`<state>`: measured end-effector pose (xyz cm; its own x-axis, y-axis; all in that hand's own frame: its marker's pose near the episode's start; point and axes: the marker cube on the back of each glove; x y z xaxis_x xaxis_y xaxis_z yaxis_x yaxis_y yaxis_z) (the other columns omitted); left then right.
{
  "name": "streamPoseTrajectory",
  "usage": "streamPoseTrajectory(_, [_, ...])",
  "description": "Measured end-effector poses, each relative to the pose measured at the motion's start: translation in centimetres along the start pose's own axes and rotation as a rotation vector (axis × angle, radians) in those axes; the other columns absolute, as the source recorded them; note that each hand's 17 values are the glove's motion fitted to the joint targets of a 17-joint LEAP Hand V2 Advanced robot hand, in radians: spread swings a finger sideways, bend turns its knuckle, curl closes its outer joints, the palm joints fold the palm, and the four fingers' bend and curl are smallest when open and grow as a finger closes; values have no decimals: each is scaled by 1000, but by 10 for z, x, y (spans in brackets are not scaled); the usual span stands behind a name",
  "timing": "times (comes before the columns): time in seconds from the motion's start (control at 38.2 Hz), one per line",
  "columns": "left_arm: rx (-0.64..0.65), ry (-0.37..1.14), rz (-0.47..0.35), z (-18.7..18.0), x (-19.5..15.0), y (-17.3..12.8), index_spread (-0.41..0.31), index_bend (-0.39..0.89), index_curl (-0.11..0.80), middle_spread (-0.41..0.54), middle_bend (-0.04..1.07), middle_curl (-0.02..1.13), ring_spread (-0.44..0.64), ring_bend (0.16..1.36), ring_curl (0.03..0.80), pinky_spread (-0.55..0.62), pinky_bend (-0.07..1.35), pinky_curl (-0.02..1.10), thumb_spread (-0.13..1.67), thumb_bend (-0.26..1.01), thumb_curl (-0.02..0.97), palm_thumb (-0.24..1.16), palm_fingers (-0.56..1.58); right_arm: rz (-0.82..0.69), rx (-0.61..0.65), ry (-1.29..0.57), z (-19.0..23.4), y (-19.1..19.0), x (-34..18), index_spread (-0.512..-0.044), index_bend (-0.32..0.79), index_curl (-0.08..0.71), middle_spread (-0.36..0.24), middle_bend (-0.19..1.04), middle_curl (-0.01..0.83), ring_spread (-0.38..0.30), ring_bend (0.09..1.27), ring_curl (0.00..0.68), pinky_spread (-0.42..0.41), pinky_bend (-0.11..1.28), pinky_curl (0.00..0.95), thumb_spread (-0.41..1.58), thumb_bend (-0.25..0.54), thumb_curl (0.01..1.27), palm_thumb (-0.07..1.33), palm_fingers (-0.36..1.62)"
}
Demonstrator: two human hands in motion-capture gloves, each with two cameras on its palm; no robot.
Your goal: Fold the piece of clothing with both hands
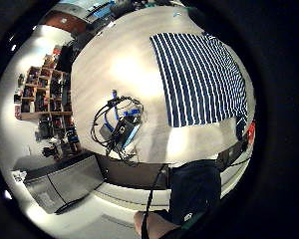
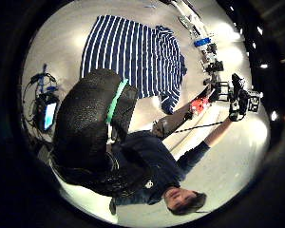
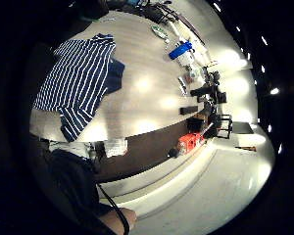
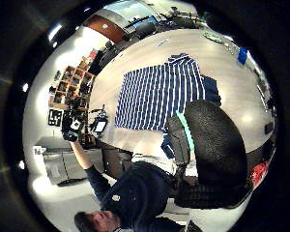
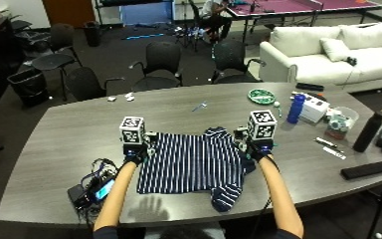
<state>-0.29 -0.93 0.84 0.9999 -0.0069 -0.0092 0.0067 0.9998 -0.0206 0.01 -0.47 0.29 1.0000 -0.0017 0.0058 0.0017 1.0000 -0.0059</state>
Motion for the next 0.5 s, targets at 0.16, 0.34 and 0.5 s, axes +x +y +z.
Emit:
streamPoseTrajectory(0.16, [-21, 25, 10, 13, -3, -18, -57, 136, 87, 132, 137, 69, 222, 526, 159, 194, 390, 152, 767, 115, 78, 203, 224, 11, -20, -27, 11, -18, -1, -254, 151, 120, -10, 222, 122, 11, 398, 150, 134, 396, 167, 778, 282, 105, 419, 446])
streamPoseTrajectory(0.34, [-115, 51, 24, 44, -7, -37, -74, 158, 140, 172, 157, 107, 293, 577, 198, 252, 425, 205, 984, 104, 132, 240, 157, 19, -66, -60, 36, -45, -7, -307, 142, 164, -12, 215, 180, 9, 405, 193, 160, 412, 219, 1046, 275, 146, 440, 422])
streamPoseTrajectory(0.5, [-280, -5, -19, 71, 3, -13, -85, 196, 197, 182, 158, 131, 331, 562, 203, 278, 428, 229, 1060, 89, 174, 278, 145, -21, -173, -43, 78, -56, -16, -325, 140, 187, -13, 197, 215, 8, 411, 217, 163, 420, 247, 1160, 253, 174, 449, 410])
